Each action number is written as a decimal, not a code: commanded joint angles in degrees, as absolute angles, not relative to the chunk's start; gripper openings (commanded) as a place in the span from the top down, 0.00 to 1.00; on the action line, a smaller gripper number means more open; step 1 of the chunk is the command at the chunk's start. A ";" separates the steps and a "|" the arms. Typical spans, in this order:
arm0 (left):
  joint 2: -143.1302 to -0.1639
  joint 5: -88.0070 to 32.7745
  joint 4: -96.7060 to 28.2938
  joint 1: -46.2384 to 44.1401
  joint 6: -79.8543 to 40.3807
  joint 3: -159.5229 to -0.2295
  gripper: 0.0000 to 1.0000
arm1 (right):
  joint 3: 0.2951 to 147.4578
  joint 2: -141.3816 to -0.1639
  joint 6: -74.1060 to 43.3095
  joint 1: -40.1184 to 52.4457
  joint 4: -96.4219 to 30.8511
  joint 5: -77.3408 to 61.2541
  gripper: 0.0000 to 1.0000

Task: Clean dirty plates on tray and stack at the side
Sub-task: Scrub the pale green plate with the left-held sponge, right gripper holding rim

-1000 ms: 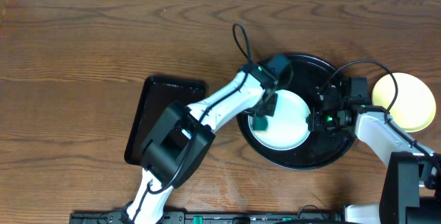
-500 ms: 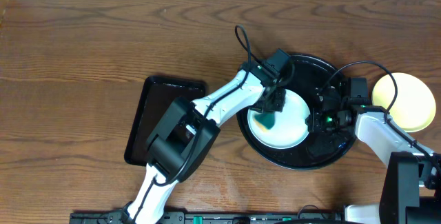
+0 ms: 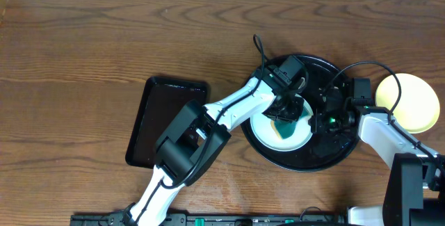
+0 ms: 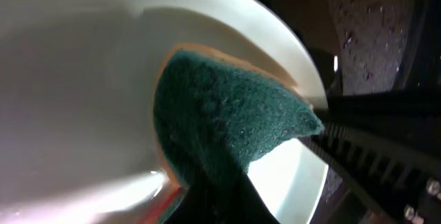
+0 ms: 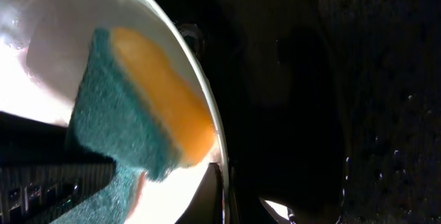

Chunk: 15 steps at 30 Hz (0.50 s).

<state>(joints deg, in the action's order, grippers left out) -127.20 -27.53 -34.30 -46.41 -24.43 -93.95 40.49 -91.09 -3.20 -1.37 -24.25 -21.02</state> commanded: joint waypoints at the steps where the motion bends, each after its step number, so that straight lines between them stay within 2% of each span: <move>1: -130.17 -27.75 -41.30 -47.13 -25.41 -93.19 0.93 | 39.31 -92.36 -1.65 -0.43 -25.08 -20.82 0.99; 8: -129.95 -2.98 -54.28 -44.66 -28.27 -97.17 0.93 | 39.31 -92.36 -1.65 -0.43 -25.04 -20.80 0.99; 15: -129.95 23.14 -55.48 -44.45 -28.34 -97.93 0.92 | 39.31 -92.36 -1.63 -0.43 -25.04 -20.80 0.99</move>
<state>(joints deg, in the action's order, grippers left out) -127.20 -1.87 -54.24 -46.41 -27.38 -99.29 40.32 -91.13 -3.16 -1.15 -24.80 -22.59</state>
